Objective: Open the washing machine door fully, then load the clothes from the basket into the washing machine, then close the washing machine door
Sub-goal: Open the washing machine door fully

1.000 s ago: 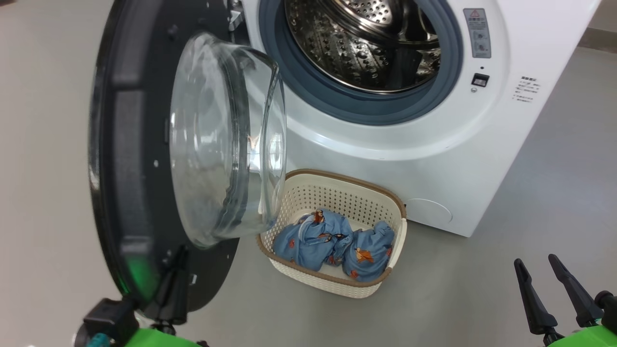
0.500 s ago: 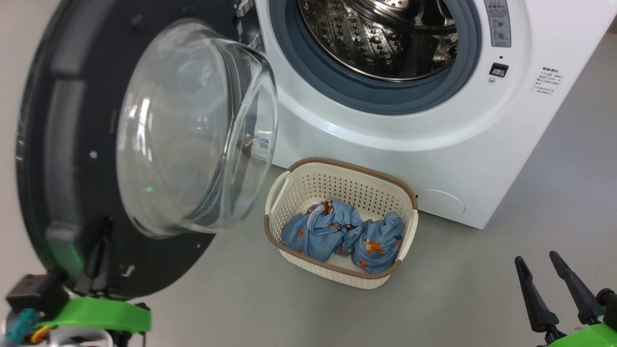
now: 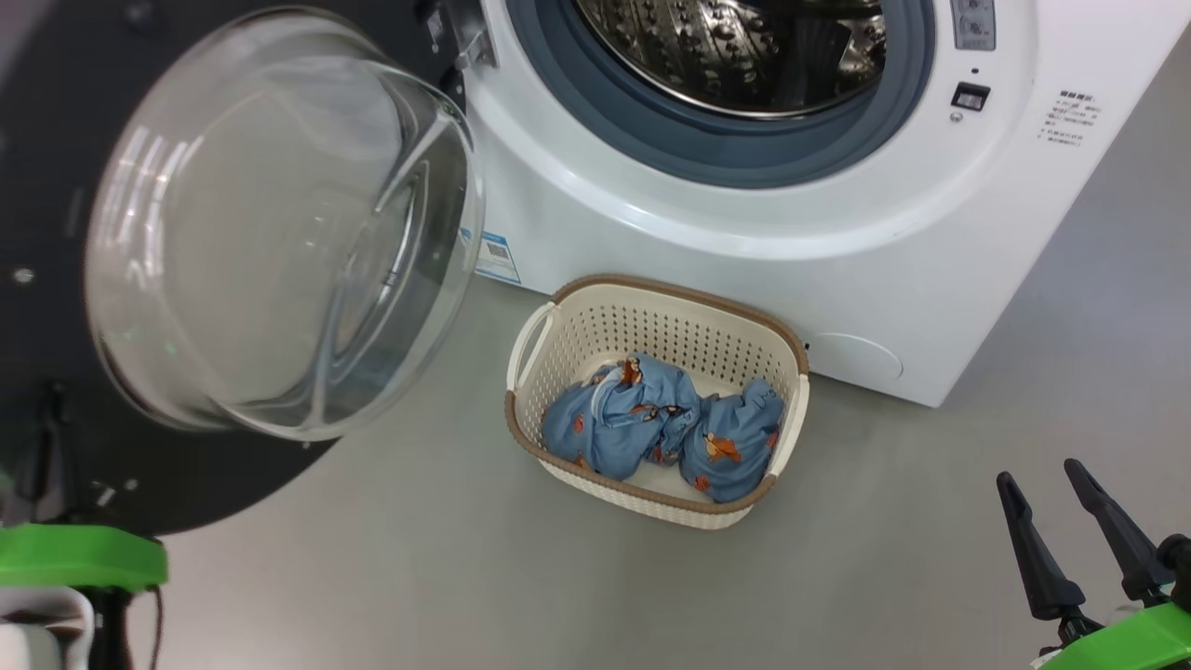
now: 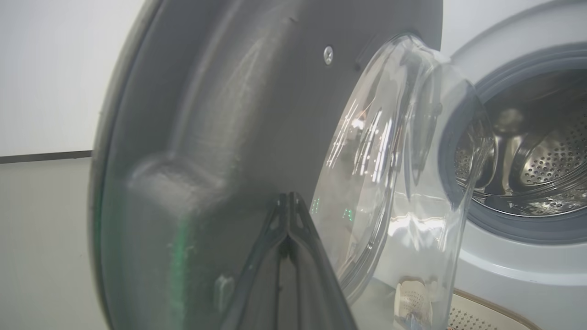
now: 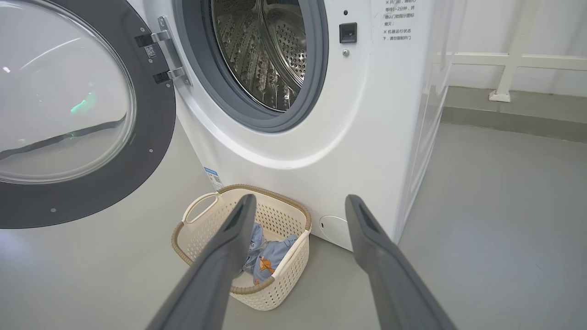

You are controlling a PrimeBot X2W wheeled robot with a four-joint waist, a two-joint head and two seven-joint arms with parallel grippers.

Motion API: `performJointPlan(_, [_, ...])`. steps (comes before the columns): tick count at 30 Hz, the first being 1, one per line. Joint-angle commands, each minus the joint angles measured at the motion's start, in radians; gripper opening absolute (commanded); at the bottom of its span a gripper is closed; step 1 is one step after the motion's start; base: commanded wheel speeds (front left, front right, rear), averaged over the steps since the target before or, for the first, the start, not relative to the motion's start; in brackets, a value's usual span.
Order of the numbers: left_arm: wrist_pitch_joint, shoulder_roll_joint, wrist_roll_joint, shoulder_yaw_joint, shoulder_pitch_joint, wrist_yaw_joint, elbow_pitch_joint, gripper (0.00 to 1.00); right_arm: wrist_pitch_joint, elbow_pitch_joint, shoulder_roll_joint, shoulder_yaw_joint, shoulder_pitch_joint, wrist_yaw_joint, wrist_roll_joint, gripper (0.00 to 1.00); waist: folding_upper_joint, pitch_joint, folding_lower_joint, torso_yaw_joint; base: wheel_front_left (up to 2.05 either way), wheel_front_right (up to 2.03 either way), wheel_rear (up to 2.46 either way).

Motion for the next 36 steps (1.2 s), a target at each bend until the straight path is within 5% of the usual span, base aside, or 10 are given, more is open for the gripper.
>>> performJointPlan(1, [-0.006, 0.059, 0.011, 0.054, -0.048, 0.003, -0.012, 0.0, -0.012, -0.028, -0.027, 0.018, -0.023, 0.009, 0.005, 1.0, -0.0001, 0.017, -0.0001, -0.008, 0.0, 0.0, 0.0])
performJointPlan(22, [-0.006, 0.125, 0.083, 0.285, -0.235, -0.028, 0.189, 0.0, -0.012, -0.052, -0.081, 0.015, -0.075, 0.009, 0.015, 1.0, -0.0001, 0.134, -0.0001, -0.048, 0.0, 0.0, 0.0])
performJointPlan(36, [-0.006, 0.126, 0.144, 0.33, -0.228, -0.075, 0.234, 0.0, -0.012, -0.033, -0.062, 0.03, -0.079, 0.009, 0.013, 1.0, -0.0001, 0.078, -0.0001, -0.061, 0.0, 0.0, 0.0])
